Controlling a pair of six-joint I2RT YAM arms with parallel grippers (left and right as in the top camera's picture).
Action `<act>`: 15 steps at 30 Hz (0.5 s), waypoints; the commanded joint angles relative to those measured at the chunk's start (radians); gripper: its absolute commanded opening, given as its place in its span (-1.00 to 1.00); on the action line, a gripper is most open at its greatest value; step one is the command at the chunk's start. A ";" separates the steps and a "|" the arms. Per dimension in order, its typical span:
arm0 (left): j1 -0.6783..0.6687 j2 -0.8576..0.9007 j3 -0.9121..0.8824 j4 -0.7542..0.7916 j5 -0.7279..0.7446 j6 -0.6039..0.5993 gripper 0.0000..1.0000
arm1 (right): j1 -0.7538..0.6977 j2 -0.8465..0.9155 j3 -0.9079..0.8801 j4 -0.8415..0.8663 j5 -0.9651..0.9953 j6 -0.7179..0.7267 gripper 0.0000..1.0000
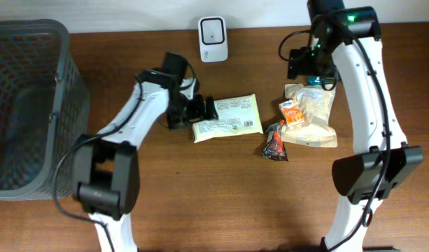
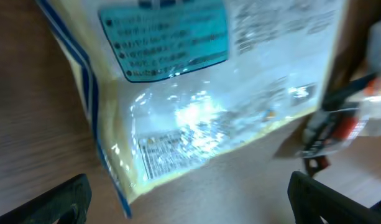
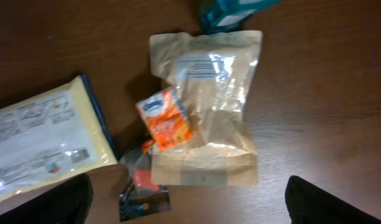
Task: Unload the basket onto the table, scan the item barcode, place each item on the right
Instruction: 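Grasp the left edge of the wet-wipes pack with the left gripper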
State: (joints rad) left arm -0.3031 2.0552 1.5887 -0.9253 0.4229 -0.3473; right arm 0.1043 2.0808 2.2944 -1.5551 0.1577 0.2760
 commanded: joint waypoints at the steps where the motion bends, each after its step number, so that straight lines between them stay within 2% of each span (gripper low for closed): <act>1: 0.011 0.062 -0.004 -0.005 -0.036 0.028 0.98 | -0.007 -0.014 0.016 0.000 0.031 -0.007 0.97; 7: 0.021 0.080 -0.004 0.057 -0.045 0.027 0.97 | -0.006 -0.014 0.016 0.000 0.031 -0.007 0.97; 11: 0.006 0.102 -0.004 0.102 -0.045 0.019 0.72 | -0.007 -0.014 0.016 0.000 0.031 -0.007 0.97; 15: 0.004 0.158 -0.004 0.136 -0.042 -0.057 0.48 | -0.007 -0.014 0.016 0.000 0.031 -0.007 0.97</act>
State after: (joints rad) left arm -0.2955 2.1403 1.5875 -0.8146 0.3851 -0.3477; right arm 0.0986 2.0808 2.2944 -1.5551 0.1684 0.2760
